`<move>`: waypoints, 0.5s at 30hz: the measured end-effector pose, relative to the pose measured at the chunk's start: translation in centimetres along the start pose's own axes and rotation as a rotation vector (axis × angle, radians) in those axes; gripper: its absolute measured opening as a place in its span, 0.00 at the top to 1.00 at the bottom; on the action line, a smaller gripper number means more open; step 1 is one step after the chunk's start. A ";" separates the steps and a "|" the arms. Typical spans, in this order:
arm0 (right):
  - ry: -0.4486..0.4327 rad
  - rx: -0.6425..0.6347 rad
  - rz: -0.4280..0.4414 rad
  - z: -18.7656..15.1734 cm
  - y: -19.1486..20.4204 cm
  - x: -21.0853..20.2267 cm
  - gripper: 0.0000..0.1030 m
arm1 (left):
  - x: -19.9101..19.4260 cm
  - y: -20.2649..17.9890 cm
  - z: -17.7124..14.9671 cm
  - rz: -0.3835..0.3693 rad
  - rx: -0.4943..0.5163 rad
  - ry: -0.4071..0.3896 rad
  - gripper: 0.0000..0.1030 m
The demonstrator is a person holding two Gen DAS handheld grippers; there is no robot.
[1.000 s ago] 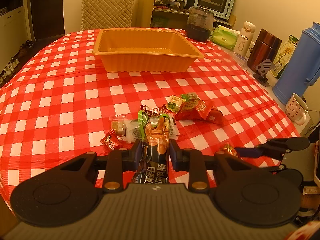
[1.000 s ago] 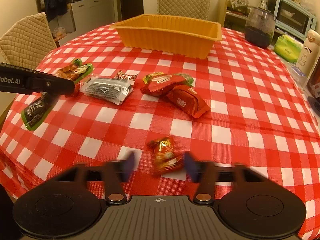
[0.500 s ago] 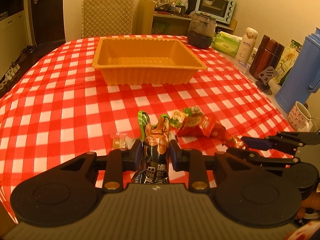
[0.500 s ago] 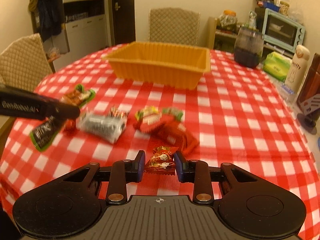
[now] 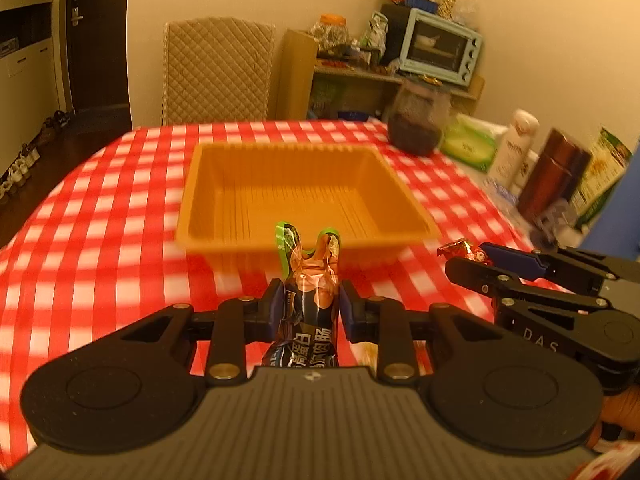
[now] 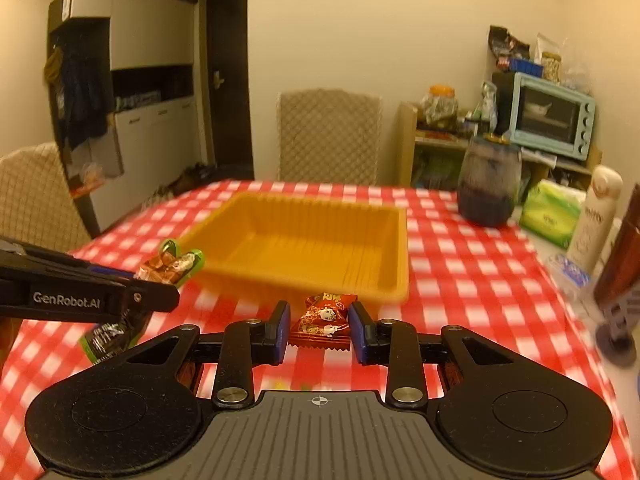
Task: Organize snacks
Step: 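Carry the snack bar and red candy over the orange tray and lower them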
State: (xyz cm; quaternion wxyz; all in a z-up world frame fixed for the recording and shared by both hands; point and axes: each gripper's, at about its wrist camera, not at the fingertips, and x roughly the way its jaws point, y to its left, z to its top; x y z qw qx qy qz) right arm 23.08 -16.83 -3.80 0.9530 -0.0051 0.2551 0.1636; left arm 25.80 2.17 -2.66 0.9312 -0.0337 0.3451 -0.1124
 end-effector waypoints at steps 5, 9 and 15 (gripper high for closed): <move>-0.028 0.021 -0.012 2.8 -0.9 3.3 0.69 | 2.9 1.2 3.2 0.013 -0.002 -0.032 0.74; -0.020 0.060 -0.013 4.0 -2.1 6.3 0.69 | 5.3 2.5 4.7 0.014 -0.021 -0.037 0.74; -0.005 0.109 -0.021 4.7 -3.3 9.9 0.69 | 8.8 3.7 6.3 0.022 -0.035 -0.029 0.74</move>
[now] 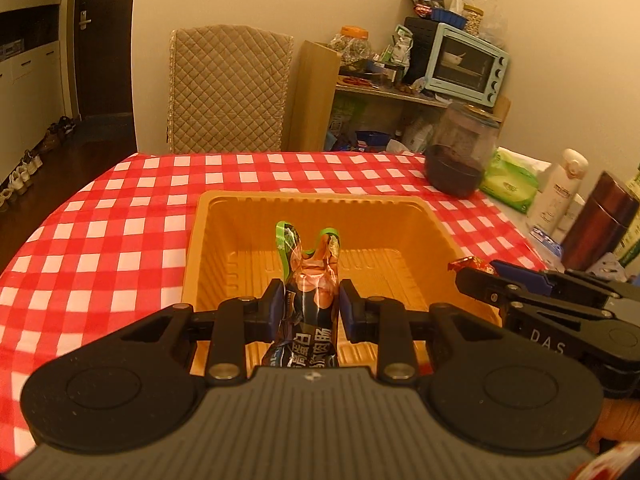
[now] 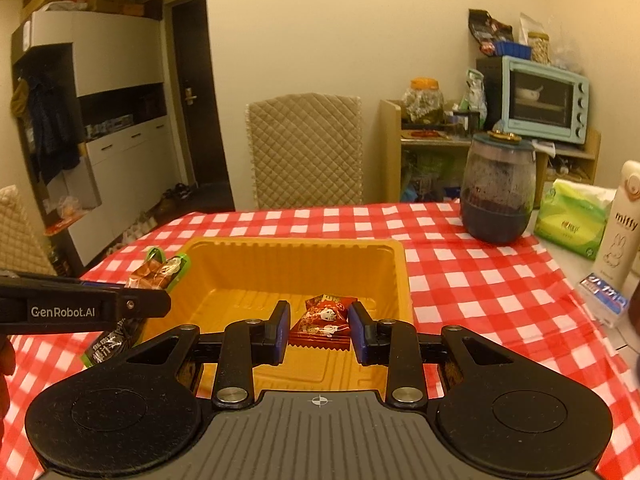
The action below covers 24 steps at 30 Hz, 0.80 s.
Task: Organize snacks
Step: 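Carry the snack bar and red candy over the orange tray and lower them, then open the left tool releasing the bar while the right tool drops the candy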
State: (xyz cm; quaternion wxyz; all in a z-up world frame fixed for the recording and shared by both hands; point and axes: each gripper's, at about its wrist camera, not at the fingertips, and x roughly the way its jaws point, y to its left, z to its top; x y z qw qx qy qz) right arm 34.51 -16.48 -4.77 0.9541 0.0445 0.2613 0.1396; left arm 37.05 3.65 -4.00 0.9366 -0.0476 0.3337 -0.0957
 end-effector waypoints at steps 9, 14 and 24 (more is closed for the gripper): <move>0.043 0.061 -0.009 -0.2 -0.9 3.8 0.69 | 3.8 1.5 1.6 -0.001 -0.053 -0.002 0.74; 0.051 0.058 -0.005 -0.3 -0.6 4.9 0.69 | 5.6 1.6 1.4 0.005 -0.062 0.011 0.74; 0.063 0.069 -0.002 -0.7 -0.9 5.7 0.69 | 6.1 2.1 0.9 0.040 -0.057 0.024 0.59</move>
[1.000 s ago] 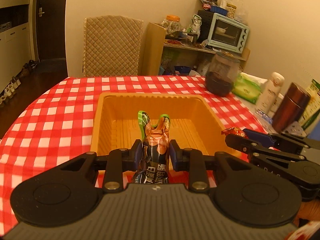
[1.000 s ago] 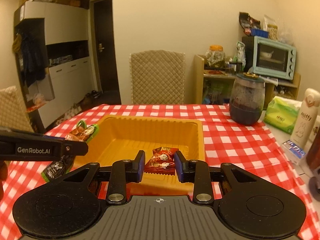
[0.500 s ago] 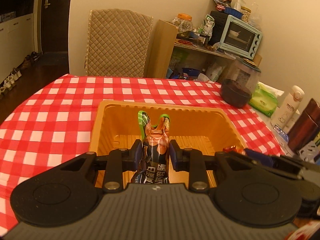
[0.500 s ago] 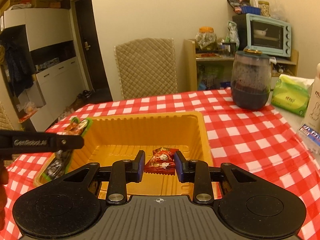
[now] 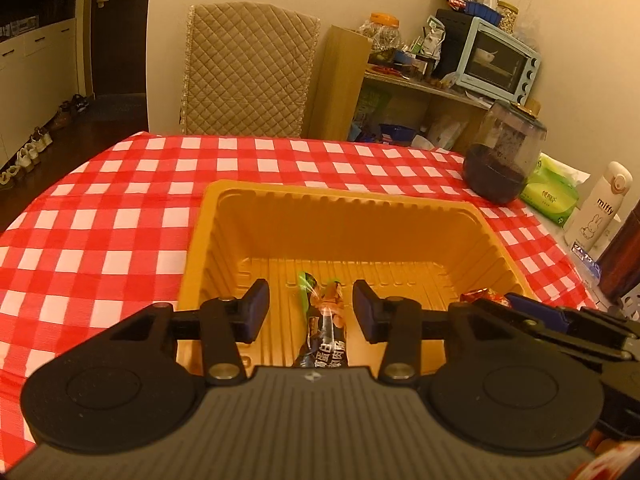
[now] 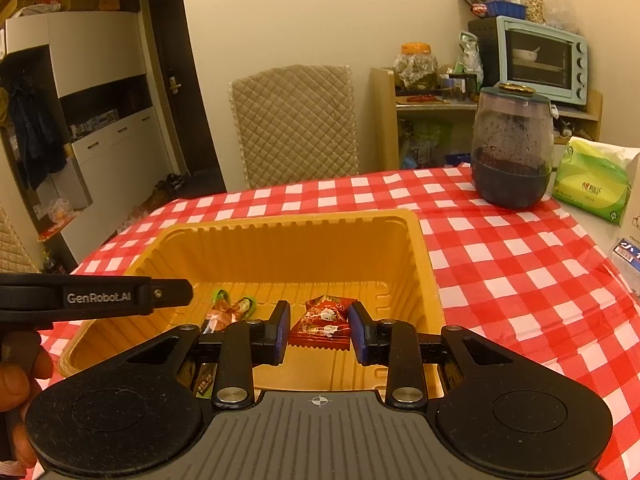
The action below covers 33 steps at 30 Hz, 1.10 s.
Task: Organize snacks
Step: 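Open the left tool releasing the bar while the right tool drops the candy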
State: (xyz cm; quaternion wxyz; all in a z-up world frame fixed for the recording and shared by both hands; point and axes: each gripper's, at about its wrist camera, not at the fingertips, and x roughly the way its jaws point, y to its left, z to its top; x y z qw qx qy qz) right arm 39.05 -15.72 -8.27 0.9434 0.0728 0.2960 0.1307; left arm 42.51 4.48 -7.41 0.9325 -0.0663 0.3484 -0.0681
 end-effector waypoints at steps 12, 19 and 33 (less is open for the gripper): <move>-0.064 0.051 0.036 0.3 -0.6 -1.2 0.39 | -1.9 0.0 0.0 0.013 0.016 -0.016 0.58; -0.130 0.061 -0.015 0.7 -1.3 -4.3 0.39 | -4.5 -0.4 -0.4 0.023 0.022 -0.041 0.58; -0.182 0.089 -0.062 -2.4 -1.3 -15.4 0.39 | -13.5 -2.6 -5.9 -0.007 0.019 -0.060 0.57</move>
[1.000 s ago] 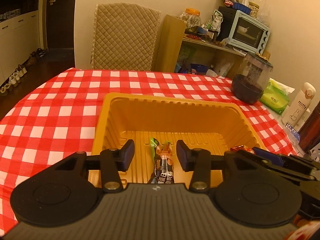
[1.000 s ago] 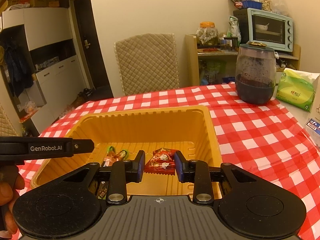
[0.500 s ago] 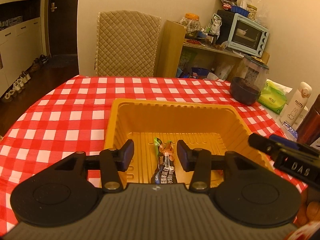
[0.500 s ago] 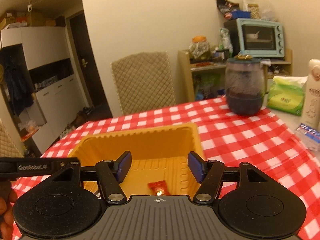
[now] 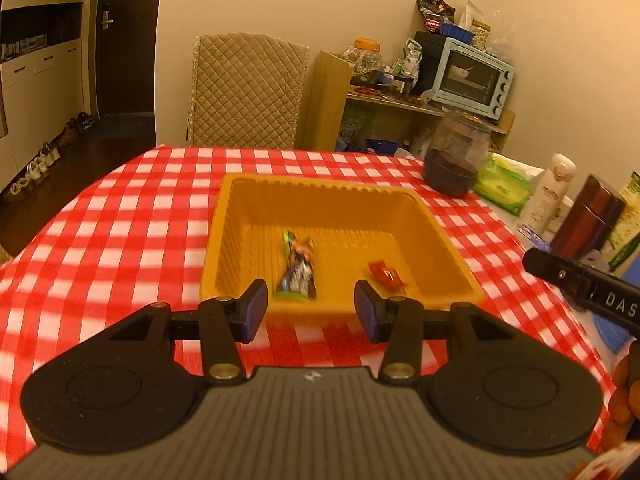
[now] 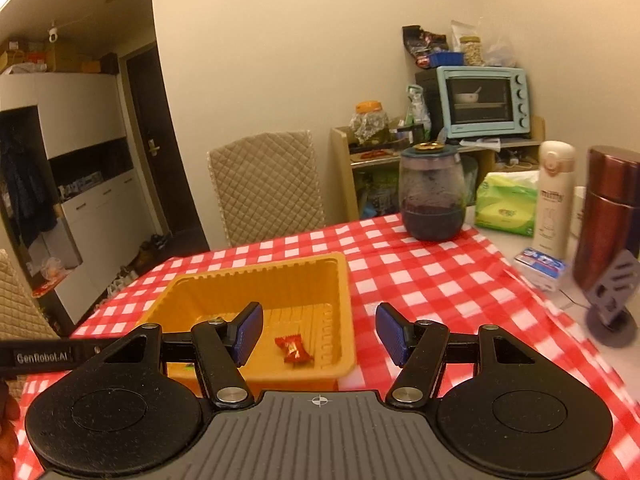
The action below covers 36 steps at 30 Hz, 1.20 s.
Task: Organize snacks
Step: 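Open the left tool releasing the bar while the right tool drops the candy, then move both open tools back over the snack pile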
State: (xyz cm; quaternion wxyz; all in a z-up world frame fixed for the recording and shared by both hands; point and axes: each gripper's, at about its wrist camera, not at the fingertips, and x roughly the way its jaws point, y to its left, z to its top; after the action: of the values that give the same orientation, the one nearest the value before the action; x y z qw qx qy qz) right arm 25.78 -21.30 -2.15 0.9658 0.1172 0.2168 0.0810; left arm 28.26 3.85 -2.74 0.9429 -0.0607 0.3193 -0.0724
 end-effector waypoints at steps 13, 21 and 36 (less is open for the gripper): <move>0.056 0.001 -0.020 -5.8 0.4 -8.9 0.39 | -9.0 -1.0 -7.7 0.023 -0.069 0.006 0.56; 0.118 -0.038 -0.020 -9.4 0.7 -11.7 0.39 | -12.5 -1.2 -11.3 0.063 -0.078 0.020 0.51; 0.195 -0.092 -0.010 -12.9 0.0 -11.6 0.39 | -12.3 0.0 -14.6 0.131 -0.053 0.083 0.48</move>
State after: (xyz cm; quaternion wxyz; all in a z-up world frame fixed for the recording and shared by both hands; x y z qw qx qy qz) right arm 9.78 -21.26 -8.82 0.9448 0.0634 0.3066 0.0970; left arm 9.63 5.03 -6.98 0.9296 -0.0616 0.3633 -0.0043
